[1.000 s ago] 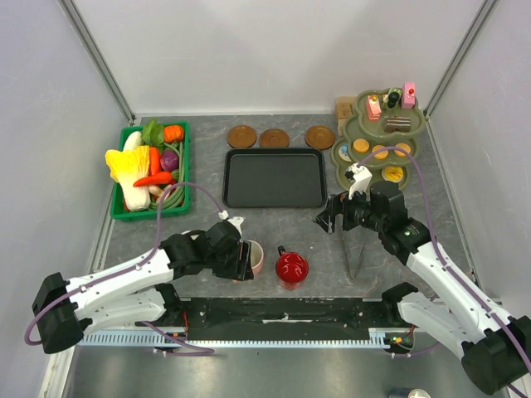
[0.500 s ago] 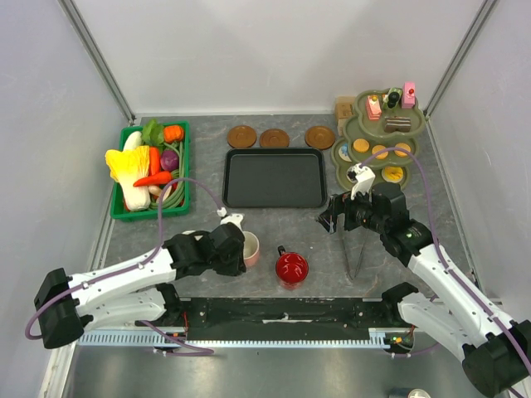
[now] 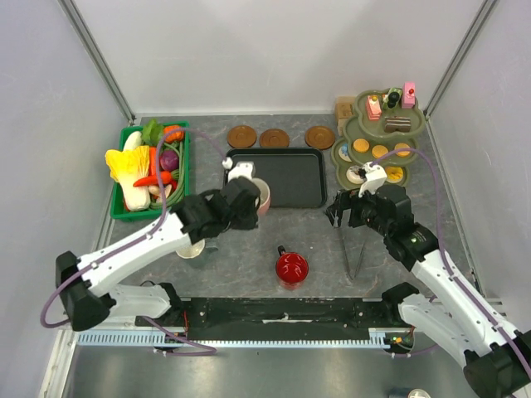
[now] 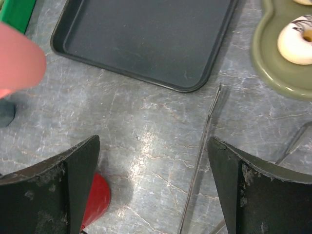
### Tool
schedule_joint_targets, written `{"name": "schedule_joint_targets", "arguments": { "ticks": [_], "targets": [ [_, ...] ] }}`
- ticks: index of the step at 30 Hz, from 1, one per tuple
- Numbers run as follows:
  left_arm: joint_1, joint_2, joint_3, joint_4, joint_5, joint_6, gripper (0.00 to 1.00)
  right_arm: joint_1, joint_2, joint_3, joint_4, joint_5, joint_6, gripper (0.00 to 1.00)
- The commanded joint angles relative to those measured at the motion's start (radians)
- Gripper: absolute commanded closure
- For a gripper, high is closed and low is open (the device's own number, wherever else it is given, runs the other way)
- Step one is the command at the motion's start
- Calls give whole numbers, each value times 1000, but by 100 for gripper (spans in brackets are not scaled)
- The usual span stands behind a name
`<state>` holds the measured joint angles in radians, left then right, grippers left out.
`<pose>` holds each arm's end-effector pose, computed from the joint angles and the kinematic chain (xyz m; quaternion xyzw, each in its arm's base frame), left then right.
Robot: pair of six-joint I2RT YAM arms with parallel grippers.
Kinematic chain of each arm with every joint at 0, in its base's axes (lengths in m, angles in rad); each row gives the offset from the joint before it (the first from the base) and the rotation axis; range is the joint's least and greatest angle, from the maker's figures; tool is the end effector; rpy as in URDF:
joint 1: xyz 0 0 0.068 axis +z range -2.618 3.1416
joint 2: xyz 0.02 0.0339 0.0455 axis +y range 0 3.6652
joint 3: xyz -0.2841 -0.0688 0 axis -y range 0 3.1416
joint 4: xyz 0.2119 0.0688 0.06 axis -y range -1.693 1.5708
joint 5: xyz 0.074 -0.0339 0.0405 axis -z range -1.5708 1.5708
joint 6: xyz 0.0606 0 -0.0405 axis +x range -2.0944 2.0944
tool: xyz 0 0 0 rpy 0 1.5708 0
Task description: Serve the afternoon tea
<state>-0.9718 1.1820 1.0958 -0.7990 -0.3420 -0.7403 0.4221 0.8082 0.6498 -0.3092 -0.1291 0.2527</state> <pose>0.1361 -0.1633 0.3165 0.0504 0.9285 -0.1451 0.3381 0.1447 0.0735 0.2843 -0.1056 0.8440 0.2250 0.4753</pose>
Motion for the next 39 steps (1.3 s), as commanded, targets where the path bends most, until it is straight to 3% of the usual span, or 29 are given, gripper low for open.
{"name": "schedule_joint_targets", "arguments": {
  "ticks": [1, 5, 15, 25, 39],
  "targets": [
    [163, 109, 174, 145, -20, 189, 98, 3, -52, -21, 38, 95, 36, 2],
    [352, 227, 303, 247, 142, 266, 98, 4, -76, -38, 65, 123, 51, 2],
    [513, 592, 659, 268, 156, 386, 98, 3, -127, -76, 117, 203, 72, 2],
    [630, 939, 1005, 192, 222, 386, 98, 4, -113, -87, 130, 261, 71, 2],
    [686, 1151, 1179, 208, 337, 395, 98, 3, -96, -93, 136, 278, 69, 2]
  ]
}}
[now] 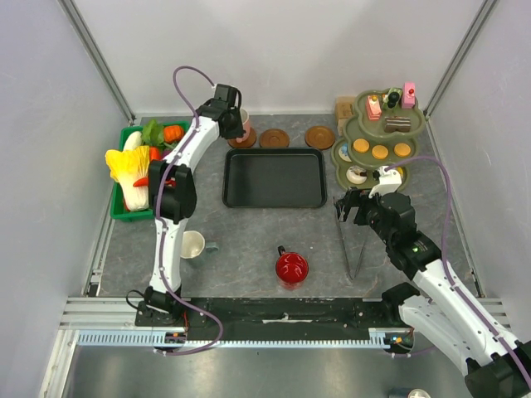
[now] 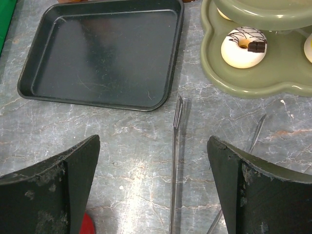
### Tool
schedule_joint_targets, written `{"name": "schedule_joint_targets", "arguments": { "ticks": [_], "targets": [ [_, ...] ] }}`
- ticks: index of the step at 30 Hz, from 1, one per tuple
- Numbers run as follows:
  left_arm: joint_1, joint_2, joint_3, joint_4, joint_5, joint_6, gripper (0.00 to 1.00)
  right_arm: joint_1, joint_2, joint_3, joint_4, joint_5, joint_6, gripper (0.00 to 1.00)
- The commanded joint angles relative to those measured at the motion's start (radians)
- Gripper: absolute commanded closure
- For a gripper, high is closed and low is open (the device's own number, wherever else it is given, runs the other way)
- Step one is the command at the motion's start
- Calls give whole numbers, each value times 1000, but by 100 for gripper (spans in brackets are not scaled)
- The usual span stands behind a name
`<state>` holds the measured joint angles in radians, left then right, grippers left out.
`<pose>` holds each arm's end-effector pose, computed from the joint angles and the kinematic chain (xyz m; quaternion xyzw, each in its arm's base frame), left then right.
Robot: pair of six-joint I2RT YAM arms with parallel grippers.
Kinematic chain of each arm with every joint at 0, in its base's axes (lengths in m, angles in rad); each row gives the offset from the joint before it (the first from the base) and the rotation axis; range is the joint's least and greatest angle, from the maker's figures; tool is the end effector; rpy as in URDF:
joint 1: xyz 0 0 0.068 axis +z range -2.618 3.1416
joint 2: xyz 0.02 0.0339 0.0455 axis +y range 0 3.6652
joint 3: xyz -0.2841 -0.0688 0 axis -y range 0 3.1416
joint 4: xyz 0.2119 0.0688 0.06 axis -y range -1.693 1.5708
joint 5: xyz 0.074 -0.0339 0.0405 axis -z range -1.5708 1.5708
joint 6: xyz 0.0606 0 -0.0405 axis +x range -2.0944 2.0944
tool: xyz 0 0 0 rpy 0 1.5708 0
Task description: Serve the afternoon tea
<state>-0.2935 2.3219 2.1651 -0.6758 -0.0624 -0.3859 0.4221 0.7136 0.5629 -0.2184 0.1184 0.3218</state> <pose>0.5018 -0.1477 0.2479 -0.0543 0.9307 -0.0927 0.3497 0.1387 0.0545 0.2786 -0.0079 0.8241 0.1596 0.5435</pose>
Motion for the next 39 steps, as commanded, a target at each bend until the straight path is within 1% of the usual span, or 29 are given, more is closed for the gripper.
{"name": "schedule_joint_targets", "arguments": {
  "ticks": [1, 7, 10, 11, 13, 15, 19, 21, 24, 25, 28, 30, 31, 32, 33, 34, 37, 39],
  "targets": [
    [7, 20, 119, 90, 58, 44, 98, 3, -2, -6, 45, 32, -1, 2],
    [10, 76, 153, 91, 44, 35, 97, 4, 1, -4, 40, 44, -1, 2],
    [10, 91, 156, 90, 58, 39, 95, 4, 3, -4, 42, 50, -3, 2],
    [10, 91, 156, 85, 58, 36, 92, 3, 4, -4, 42, 49, -3, 2],
    [10, 91, 154, 85, 58, 36, 82, 4, 3, -4, 42, 49, -4, 2],
    [10, 91, 154, 84, 58, 39, 77, 3, 4, -3, 40, 50, -3, 2],
    [10, 76, 154, 79, 58, 38, 62, 4, 3, -4, 40, 55, -3, 2],
    [10, 68, 154, 78, 56, 39, 58, 4, 4, -4, 39, 55, -3, 2],
    [10, 50, 156, 73, 58, 39, 48, 3, 4, -4, 39, 55, -3, 2],
    [10, 41, 156, 70, 58, 35, 47, 4, 6, -3, 40, 53, -4, 2],
    [8, 2, 153, 48, 58, 25, 41, 3, 3, -1, 39, 52, -6, 2],
    [7, -31, 150, 25, 56, 18, 35, 3, -5, -1, 37, 53, -6, 2],
    [5, -54, 144, 10, 43, 13, 33, 3, -6, -1, 37, 53, -3, 2],
    [1, -79, 133, -13, 23, 10, 26, 4, -12, -1, 37, 52, -3, 2],
    [-6, -111, 112, -25, 4, 5, 14, 4, -19, -4, 40, 52, -3, 2],
    [-13, -152, 86, -34, -26, 1, 6, 4, -22, -11, 48, 55, -3, 2],
    [-58, -284, -37, -56, -135, -28, 4, 4, -23, -14, 56, 93, -3, 2],
    [-99, -404, -146, -68, -190, -76, 3, 4, -26, -11, 50, 101, 0, 2]
  ]
}}
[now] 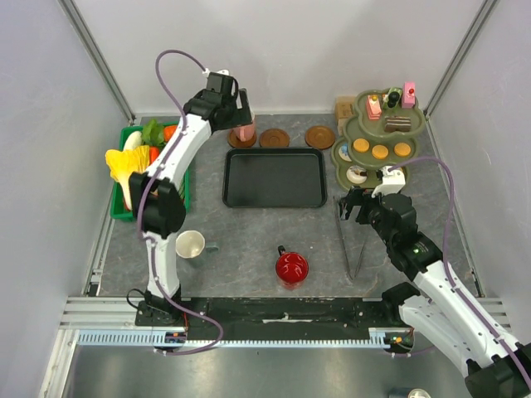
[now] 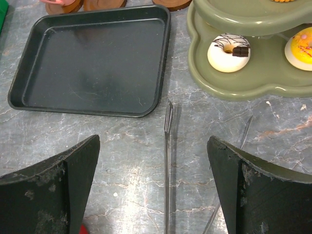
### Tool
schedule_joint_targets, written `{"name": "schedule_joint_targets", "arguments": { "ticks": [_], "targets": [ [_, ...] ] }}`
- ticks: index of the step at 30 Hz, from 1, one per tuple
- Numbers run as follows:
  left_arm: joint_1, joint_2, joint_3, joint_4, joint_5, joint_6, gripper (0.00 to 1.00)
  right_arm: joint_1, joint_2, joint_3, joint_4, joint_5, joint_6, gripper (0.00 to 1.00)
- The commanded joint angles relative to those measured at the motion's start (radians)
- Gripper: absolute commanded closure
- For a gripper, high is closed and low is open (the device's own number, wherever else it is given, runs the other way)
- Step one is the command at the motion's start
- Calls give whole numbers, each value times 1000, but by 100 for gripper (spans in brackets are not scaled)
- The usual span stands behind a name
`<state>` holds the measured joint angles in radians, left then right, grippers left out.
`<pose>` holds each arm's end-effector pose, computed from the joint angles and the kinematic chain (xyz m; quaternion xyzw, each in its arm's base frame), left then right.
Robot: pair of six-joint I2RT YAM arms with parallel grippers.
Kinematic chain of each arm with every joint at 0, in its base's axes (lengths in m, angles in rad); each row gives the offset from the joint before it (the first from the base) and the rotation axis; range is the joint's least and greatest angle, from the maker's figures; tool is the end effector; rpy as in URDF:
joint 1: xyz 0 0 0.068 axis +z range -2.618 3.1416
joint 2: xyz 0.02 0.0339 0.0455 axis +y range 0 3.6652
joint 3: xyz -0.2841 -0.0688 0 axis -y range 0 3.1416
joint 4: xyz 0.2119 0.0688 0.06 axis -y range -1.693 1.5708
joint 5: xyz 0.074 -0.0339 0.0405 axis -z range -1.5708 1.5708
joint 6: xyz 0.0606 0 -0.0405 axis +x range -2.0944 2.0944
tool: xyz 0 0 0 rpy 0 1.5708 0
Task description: Serve the afternoon tea
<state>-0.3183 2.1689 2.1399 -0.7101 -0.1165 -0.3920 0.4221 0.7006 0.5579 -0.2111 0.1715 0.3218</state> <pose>0.4702 -0.1475 0.3117 -0.0571 0.9117 -0.0903 0.3966 0.1379 0.0506 0.2796 0.0079 0.8189 0.1415 0.5561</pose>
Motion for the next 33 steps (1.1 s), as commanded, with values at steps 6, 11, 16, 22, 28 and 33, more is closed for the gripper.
{"name": "schedule_joint_targets", "arguments": {
  "ticks": [6, 11, 16, 22, 28, 33],
  "targets": [
    [-325, -616, -498, -164, -397, -506, 3, 4, -26, -15, 46, 34, 10, 2],
    [-550, -681, -623, -544, -555, -954, 2, 4, -30, -9, 41, -3, 16, 2],
    [-663, -638, -728, -819, -488, -1270, 2, 3, -32, -16, 39, -17, 30, 2],
    [-769, -673, -837, -775, -442, -1393, 2, 4, -29, -16, 39, -38, 34, 2],
    [-752, -712, -954, -801, -475, -1565, 2, 3, -33, -18, 36, -61, 39, 2],
    [-682, -738, -1018, -798, -482, -1610, 9, 3, -32, -18, 32, -72, 40, 2]
  ]
}}
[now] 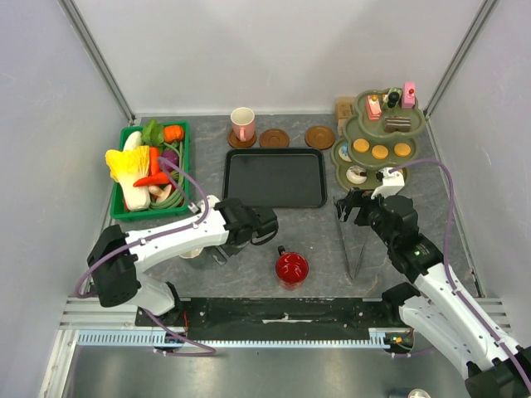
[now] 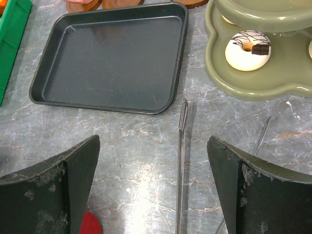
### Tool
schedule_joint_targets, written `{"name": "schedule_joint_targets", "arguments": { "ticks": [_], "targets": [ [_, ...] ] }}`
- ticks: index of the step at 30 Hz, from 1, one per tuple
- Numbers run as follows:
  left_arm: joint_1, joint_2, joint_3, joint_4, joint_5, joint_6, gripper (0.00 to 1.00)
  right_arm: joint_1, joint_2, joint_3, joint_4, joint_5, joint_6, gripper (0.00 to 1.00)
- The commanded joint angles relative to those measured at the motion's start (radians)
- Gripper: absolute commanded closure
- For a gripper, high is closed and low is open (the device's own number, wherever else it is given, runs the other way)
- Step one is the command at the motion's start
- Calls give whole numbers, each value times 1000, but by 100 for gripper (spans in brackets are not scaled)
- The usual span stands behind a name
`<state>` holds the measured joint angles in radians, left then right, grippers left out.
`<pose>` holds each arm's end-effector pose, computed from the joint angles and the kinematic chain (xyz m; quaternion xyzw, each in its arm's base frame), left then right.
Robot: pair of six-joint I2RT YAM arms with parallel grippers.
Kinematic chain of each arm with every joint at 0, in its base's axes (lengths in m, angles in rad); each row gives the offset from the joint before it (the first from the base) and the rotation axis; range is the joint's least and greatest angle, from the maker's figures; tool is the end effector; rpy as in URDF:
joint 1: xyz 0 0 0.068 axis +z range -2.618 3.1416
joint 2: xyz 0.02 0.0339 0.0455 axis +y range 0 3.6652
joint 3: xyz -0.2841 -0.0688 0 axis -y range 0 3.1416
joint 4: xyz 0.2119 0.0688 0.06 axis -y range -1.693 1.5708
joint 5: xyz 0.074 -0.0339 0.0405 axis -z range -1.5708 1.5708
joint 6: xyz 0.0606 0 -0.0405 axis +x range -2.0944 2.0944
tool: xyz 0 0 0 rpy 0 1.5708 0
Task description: Serve the afternoon tea
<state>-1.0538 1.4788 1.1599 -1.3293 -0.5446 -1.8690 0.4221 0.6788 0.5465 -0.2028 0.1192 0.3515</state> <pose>0.1282 -0.1620 0.2615 -0.3720 0.8877 0.0664 0.2631 0.1339 0.0522 0.2793 0.0058 0.8144 0.1732 0.5538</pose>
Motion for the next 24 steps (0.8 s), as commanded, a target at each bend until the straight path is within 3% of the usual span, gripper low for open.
{"name": "schedule_joint_targets", "arguments": {
  "ticks": [1, 18, 24],
  "targets": [
    [72, -46, -49, -177, -46, -131, 12, 4, -12, -8, 25, -20, 10, 2],
    [221, 0, -143, -206, -57, -254, 21, 6, -5, -10, 26, -26, 9, 2],
    [225, 3, -140, -200, -69, -259, 41, 6, 2, -10, 26, -24, 9, 2]
  ]
}}
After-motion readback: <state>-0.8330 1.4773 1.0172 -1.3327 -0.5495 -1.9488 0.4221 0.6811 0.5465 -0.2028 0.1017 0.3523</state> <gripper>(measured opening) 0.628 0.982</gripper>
